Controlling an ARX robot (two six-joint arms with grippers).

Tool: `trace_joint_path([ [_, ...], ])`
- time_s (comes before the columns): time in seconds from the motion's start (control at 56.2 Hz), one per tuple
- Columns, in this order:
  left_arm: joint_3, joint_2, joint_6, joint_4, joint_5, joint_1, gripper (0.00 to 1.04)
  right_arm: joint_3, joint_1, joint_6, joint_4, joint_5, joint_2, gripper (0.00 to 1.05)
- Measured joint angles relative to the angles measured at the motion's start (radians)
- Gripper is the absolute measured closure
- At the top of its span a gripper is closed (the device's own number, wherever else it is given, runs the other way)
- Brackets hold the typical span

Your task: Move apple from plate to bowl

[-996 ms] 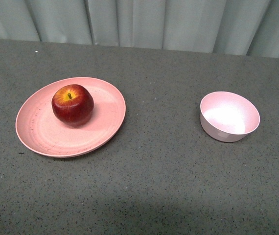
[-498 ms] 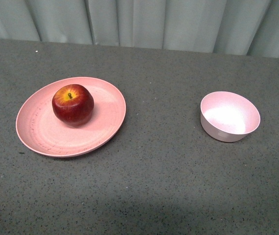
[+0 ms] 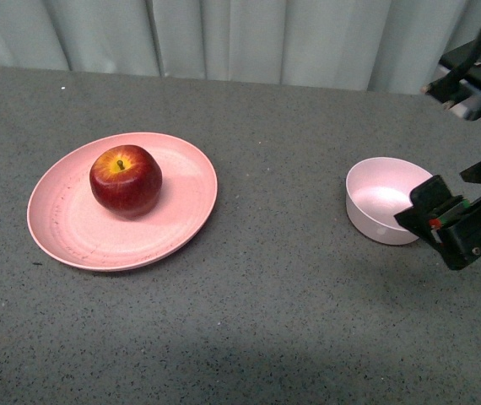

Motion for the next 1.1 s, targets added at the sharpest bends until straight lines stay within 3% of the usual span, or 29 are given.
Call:
trace_joint_path([
  [0.676, 0.0, 0.0, 0.0, 0.0, 0.0, 0.0, 0.07, 0.341, 0.063, -0.049, -0.132, 0.019, 0.394, 0.1],
  [1.103, 0.0, 0.0, 0.0, 0.0, 0.0, 0.0, 0.07, 0.352, 0.074, -0.066, -0.137, 0.049, 0.414, 0.72],
])
